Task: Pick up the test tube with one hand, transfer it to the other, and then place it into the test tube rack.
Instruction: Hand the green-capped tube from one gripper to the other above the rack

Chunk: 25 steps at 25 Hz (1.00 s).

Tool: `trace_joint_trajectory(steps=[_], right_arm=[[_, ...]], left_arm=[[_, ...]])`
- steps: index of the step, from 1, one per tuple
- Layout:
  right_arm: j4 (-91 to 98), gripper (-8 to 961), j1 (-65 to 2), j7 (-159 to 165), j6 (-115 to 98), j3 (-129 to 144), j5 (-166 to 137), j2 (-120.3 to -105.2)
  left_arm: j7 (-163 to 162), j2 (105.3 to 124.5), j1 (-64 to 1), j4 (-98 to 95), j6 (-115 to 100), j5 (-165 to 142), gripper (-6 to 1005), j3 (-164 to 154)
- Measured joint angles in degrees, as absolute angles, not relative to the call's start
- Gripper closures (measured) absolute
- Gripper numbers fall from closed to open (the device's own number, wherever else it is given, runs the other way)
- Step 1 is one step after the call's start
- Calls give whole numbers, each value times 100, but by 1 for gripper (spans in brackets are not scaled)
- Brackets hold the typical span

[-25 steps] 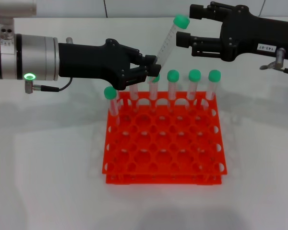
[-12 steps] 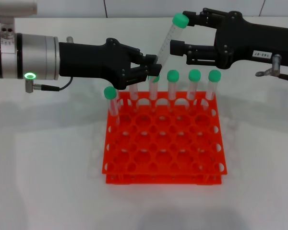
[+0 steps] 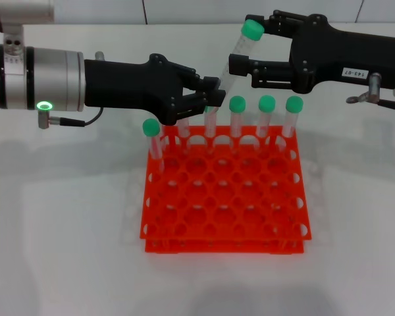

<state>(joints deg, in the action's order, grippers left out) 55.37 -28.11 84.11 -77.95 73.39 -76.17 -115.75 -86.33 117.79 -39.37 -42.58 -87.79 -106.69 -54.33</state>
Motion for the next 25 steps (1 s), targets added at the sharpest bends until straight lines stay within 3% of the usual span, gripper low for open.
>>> trace_joint_trajectory(steps=[16,21,25], right_arm=[[5496,215,-2829,8411,-7728,7304,-7616,-11584],[5485,445,-2836,8411,-7713,7317,-7547,-11566],[5484,474,-2839,8411,-7713,7307,-7545,-11566]], left_arm=[[-8621,11804,-3920,-4261,-8788,-10669,698,-5439],[-8622,11807,-3920,-4250,-8789,-10669,695,-5441],[-8622,11811,-3916,-4247,-8789,-10669,694,-5440]])
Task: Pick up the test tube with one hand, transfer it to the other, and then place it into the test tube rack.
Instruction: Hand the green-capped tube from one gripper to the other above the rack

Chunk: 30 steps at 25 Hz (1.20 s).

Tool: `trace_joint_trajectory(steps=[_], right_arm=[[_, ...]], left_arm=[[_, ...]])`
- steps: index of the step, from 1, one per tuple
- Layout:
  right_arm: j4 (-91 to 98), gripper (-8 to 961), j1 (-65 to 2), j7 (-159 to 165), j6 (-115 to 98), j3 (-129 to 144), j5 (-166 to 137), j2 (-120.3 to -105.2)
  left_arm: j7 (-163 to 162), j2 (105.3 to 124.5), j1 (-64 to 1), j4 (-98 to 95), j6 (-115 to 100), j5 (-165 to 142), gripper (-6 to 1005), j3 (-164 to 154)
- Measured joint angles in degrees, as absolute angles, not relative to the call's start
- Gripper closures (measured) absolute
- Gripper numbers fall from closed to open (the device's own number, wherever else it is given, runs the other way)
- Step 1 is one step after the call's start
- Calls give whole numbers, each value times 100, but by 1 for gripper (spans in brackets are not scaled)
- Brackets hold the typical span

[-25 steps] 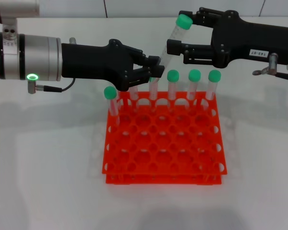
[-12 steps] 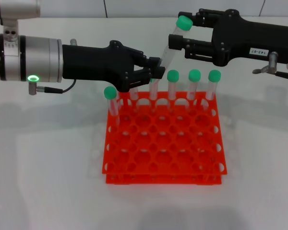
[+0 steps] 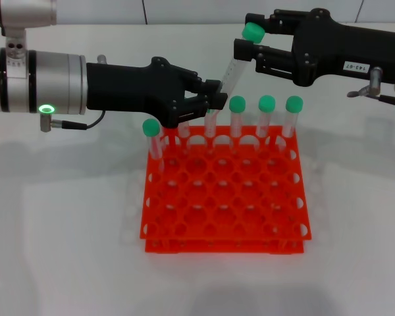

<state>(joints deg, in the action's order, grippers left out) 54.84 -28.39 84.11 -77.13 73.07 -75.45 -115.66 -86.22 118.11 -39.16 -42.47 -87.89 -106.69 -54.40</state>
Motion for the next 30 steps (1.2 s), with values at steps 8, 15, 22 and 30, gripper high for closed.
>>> trace_joint_trajectory(steps=[8,15,22,30], right_arm=[[5477,496,-2839,8411,-7671,7304,-7540,-11566],[5336,535,-2942,8411,-7628,7302,-7539,-11561],[5317,609,-2962,8411,-7629,7304,-7539,-11557],[5317,683,-2971,8383,-7630,7304,-7541,-11552]], left_arm=[[-8622,11812,-3911,-4260,-8789,-10669,690,-5431],[-8616,11812,-3911,-4263,-8789,-10669,687,-5431],[-8613,11812,-3911,-4253,-8789,-10669,684,-5429],[-8597,11812,-3911,-4258,-8785,-10669,680,-5423]])
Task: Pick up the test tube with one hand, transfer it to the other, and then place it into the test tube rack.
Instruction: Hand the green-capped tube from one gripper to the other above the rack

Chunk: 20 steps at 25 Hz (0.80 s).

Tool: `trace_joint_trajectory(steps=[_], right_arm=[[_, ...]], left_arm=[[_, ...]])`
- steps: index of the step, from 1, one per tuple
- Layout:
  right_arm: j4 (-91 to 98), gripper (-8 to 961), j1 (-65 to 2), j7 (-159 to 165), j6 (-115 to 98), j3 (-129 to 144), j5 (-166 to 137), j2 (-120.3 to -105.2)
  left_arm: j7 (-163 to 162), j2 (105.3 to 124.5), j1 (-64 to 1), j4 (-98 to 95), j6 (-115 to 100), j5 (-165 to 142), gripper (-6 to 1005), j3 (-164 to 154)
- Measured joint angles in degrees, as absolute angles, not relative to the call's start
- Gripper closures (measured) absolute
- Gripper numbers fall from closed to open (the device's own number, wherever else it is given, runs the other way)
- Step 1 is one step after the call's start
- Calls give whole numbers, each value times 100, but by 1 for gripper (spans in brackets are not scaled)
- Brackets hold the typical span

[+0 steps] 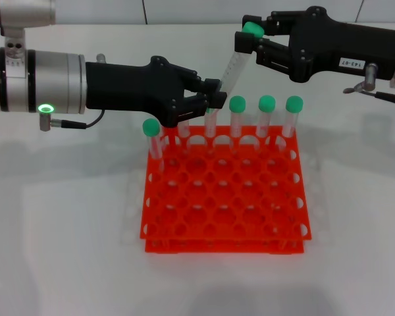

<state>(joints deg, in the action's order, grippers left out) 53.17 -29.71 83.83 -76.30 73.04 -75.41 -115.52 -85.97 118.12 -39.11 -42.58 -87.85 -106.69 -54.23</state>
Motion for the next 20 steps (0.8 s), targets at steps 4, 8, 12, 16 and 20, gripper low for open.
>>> trace_joint_trajectory(steps=[4,8,12,16,20], right_arm=[[5318,684,-2971,8358,-7631,7317,-7541,-11547],[5331,684,-2971,8356,-7629,7330,-7541,-11548],[5343,684,-2971,8354,-7632,7333,-7542,-11545],[5349,685,-2971,8353,-7644,7338,-7542,-11543],[5355,685,-2970,8352,-7666,7337,-7543,-11540]], left_arm=[[-8595,11814,-3911,-4259,-8765,-10670,678,-5428],[-8588,11857,-3908,-4258,-8745,-10670,677,-5445],[-8591,11878,-3903,-4259,-8744,-10670,675,-5445],[-8627,11881,-3902,-4253,-8762,-10670,673,-5448],[-8672,11883,-3902,-4245,-8781,-10669,671,-5449]])
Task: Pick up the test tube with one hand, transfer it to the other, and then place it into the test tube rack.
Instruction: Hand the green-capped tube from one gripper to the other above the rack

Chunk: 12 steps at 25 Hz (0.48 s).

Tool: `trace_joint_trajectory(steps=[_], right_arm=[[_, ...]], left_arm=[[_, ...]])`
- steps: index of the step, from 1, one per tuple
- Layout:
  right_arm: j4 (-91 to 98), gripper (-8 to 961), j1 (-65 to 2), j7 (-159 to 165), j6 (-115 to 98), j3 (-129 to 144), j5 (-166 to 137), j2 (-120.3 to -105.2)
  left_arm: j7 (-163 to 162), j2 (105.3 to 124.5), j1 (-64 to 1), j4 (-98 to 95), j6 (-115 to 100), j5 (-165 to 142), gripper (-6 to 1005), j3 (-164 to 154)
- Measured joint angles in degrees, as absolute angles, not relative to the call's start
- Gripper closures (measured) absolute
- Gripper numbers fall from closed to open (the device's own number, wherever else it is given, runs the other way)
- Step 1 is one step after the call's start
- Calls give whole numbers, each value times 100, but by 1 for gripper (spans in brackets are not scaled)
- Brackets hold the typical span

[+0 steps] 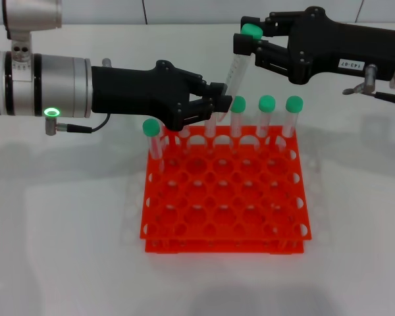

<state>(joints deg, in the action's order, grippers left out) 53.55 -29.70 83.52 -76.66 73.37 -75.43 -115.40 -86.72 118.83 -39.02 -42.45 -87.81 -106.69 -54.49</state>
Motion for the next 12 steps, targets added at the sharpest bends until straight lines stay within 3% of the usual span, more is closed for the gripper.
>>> trace_joint_trajectory(steps=[12], right_arm=[[5379,685,-2938,8350,-7689,7339,-7541,-11547]], left_arm=[[-8856,11854,-3852,-4264,-8931,-10669,666,-5449]])
